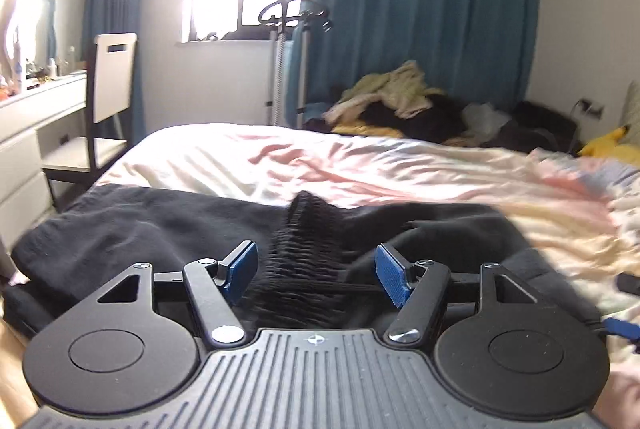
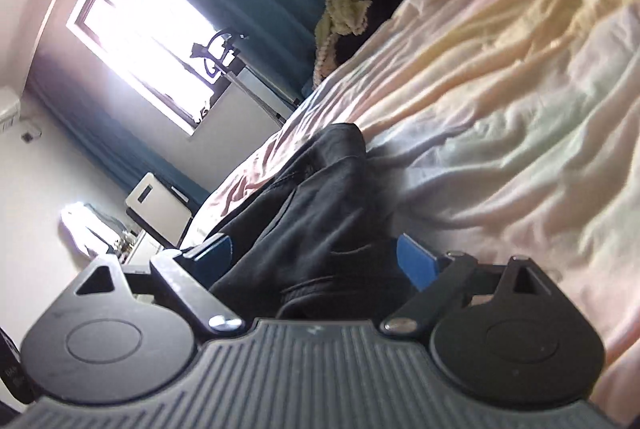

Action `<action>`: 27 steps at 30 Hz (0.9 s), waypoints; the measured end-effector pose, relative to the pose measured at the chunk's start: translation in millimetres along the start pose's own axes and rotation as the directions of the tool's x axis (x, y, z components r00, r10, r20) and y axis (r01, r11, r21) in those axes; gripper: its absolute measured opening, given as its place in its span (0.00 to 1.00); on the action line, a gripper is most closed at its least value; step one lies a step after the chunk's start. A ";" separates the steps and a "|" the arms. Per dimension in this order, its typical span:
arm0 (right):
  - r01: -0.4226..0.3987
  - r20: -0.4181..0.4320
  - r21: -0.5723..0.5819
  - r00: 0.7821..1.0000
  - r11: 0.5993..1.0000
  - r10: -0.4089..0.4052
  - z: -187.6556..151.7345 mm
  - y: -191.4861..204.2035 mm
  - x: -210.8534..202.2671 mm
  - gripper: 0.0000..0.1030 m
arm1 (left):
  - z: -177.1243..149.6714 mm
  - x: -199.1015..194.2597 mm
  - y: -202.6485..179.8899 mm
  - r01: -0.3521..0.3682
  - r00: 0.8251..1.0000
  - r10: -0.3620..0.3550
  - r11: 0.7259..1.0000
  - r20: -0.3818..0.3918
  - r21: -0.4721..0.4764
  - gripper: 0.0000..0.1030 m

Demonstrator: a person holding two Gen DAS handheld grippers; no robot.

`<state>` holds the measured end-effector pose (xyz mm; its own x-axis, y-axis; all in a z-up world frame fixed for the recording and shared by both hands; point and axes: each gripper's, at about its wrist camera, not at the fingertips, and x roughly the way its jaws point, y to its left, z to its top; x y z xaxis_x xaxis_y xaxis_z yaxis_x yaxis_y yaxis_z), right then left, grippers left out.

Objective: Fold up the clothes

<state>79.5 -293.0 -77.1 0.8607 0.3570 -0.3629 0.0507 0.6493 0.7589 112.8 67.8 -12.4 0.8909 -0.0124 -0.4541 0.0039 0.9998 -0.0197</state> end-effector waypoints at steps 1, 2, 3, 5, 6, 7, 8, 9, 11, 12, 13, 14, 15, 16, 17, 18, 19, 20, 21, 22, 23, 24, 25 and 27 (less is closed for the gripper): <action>0.003 -0.005 0.029 1.000 1.000 -0.003 1.0 -4.3 7.3 0.89 | -1.9 10.8 2.8 -0.015 1.000 0.015 1.000 -0.025 0.010 0.67; 0.013 -0.006 0.042 1.000 0.999 -0.013 2.4 -6.9 13.3 0.89 | -4.9 21.1 6.0 -0.026 0.998 0.027 0.999 -0.050 0.019 0.66; 0.018 -0.007 0.044 1.000 0.999 -0.018 3.4 -9.0 18.1 0.89 | -9.0 31.5 9.8 -0.034 0.996 0.036 0.999 -0.076 0.027 0.65; 0.027 -0.008 0.049 1.000 0.998 -0.027 5.6 -13.0 27.5 0.89 | -16.3 49.9 17.8 -0.038 0.992 0.041 0.999 -0.119 0.022 0.65; 0.025 -0.025 0.061 0.999 0.998 -0.023 3.9 -15.0 33.4 0.89 | -17.3 56.0 23.8 -0.031 0.990 0.030 1.000 -0.135 -0.006 0.65; 0.022 -0.043 0.073 0.999 0.997 -0.019 2.1 -17.0 39.4 0.89 | -18.1 61.9 29.6 -0.022 0.988 0.016 0.999 -0.151 -0.036 0.66; 0.020 -0.061 0.085 0.998 0.996 -0.014 0.2 -19.1 45.4 0.89 | -17.8 66.2 35.2 -0.005 0.986 -0.006 0.997 -0.164 -0.071 0.66; -0.007 -0.086 0.116 0.996 0.993 0.017 -3.1 -20.9 52.5 0.89 | -17.9 69.6 41.3 0.006 0.985 -0.024 0.995 -0.172 -0.102 0.66; -0.034 -0.120 0.140 0.991 0.990 0.051 -9.7 -19.5 64.0 0.91 | -20.6 74.2 47.4 0.022 0.982 -0.044 0.992 -0.183 -0.123 0.66; -0.014 -0.123 0.095 0.992 0.995 0.026 -10.7 -14.1 67.2 0.92 | -21.5 75.6 48.7 0.026 0.982 -0.049 0.992 -0.184 -0.125 0.66; -0.001 -0.131 0.076 0.991 0.997 0.011 -11.5 -12.9 72.1 0.92 | -22.3 77.0 49.8 0.031 0.982 -0.054 0.992 -0.184 -0.126 0.66; 0.012 -0.139 0.058 0.990 0.998 -0.004 -12.3 -11.9 77.1 0.92 | -22.8 78.2 49.3 0.031 0.982 -0.054 0.992 -0.181 -0.124 0.66; 0.009 -0.138 0.075 0.990 0.997 0.001 -13.2 -14.4 81.1 0.93 | -22.5 78.4 48.1 0.030 0.983 -0.051 0.992 -0.176 -0.120 0.66; 0.006 -0.136 0.094 0.991 0.996 0.007 -14.1 -17.1 85.0 0.94 | -22.0 78.3 46.6 0.026 0.984 -0.045 0.993 -0.173 -0.112 0.66; -0.004 -0.132 0.099 0.991 0.995 0.017 -14.0 -17.1 88.1 0.94 | -22.0 78.1 44.2 0.020 0.985 -0.037 0.995 -0.170 -0.101 0.66; -0.016 -0.130 0.097 0.991 0.995 0.029 -13.4 -15.7 90.9 0.94 | -22.1 77.8 42.2 0.015 0.985 -0.030 0.996 -0.167 -0.093 0.66; -0.021 -0.132 0.091 0.991 0.996 0.033 -13.0 -13.7 93.1 0.94 | -22.6 77.7 40.7 0.011 0.986 -0.025 0.996 -0.166 -0.087 0.66; -0.028 -0.135 0.083 0.990 0.996 0.039 -12.5 -11.8 95.3 0.92 | -23.1 77.5 39.9 0.008 0.986 -0.022 0.997 -0.164 -0.083 0.66; -0.040 -0.131 0.076 0.990 0.996 0.050 -12.3 -10.3 95.8 0.84 | -23.3 77.1 39.6 0.008 0.987 -0.021 0.997 -0.161 -0.081 0.66; -0.049 -0.122 0.070 0.991 0.996 0.058 -11.9 -8.5 94.8 0.76 | -23.5 76.7 39.4 0.008 0.987 -0.021 0.997 -0.158 -0.080 0.66; -0.055 -0.114 0.051 0.992 0.997 0.061 -10.7 -3.7 92.8 0.59 | -23.8 76.4 39.1 0.007 0.988 -0.020 0.997 -0.156 -0.081 0.66; -0.061 -0.107 0.031 0.992 0.998 0.064 -9.4 1.3 90.7 0.52 | -23.8 76.0 38.1 0.004 0.988 -0.016 0.997 -0.154 -0.078 0.66; -0.067 -0.099 0.012 0.993 0.998 0.068 -8.1 6.3 88.7 0.42 | -23.7 75.5 36.9 0.001 0.988 -0.012 0.997 -0.152 -0.074 0.66; -0.058 -0.070 -0.052 0.996 0.997 0.054 -5.5 21.5 83.4 0.32 | -24.0 73.8 33.9 -0.006 0.990 -0.001 0.999 -0.140 -0.050 0.66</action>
<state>149.6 -245.5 -94.0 0.8245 0.4380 -0.3583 -0.0255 0.6613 0.7497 167.8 100.5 -68.0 0.8185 -0.0154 -0.5742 -0.0244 0.9978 -0.0616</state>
